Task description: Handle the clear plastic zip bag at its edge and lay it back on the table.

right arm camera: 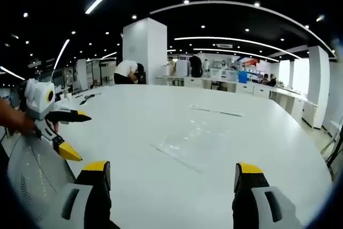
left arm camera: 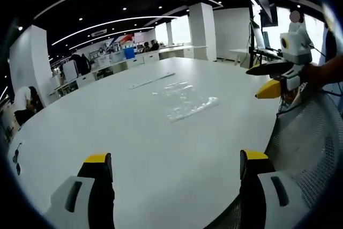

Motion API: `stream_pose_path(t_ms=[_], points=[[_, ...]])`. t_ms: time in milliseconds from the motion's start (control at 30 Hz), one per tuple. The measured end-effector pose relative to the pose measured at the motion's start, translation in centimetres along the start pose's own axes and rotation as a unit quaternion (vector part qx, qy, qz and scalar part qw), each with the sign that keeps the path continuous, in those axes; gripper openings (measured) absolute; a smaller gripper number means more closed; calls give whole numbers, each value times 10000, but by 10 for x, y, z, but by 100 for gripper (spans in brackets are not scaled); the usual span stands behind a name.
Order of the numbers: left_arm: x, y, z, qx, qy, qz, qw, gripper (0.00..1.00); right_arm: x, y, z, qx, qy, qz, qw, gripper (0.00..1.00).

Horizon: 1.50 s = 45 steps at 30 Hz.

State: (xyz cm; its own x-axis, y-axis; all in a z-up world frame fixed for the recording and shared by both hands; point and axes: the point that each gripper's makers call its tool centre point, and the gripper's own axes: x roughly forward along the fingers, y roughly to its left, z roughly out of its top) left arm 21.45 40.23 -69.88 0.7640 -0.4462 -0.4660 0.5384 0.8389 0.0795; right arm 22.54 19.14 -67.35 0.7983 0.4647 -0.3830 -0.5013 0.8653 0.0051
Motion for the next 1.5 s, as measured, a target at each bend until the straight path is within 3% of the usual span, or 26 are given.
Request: stream_pose_path(t_ms=[900, 1500], points=[[0, 1, -1, 25, 31, 16, 10000, 98, 1, 0, -1, 86, 7, 32, 10000, 97], [0, 0, 0, 37, 37, 28, 10000, 98, 1, 1, -6, 8, 193, 38, 9998, 95]])
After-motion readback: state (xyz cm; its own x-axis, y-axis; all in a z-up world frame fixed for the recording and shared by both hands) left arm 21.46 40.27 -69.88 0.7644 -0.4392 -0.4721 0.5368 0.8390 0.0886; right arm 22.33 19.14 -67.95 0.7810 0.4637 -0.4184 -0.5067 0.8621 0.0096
